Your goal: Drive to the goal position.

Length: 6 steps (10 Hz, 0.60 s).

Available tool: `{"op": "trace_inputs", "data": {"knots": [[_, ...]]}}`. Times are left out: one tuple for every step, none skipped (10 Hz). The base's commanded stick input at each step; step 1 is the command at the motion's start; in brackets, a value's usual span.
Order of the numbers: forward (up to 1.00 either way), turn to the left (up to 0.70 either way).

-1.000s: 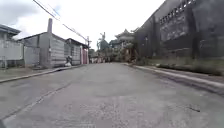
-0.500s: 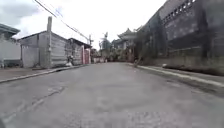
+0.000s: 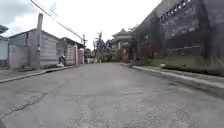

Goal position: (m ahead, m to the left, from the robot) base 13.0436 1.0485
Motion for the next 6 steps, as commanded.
{"op": "trace_inputs", "data": {"knots": [[1.0,-0.22],[1.0,0.18],[1.0,0.19],[1.0,0.19],[1.0,0.19],[1.0,0.19]]}}
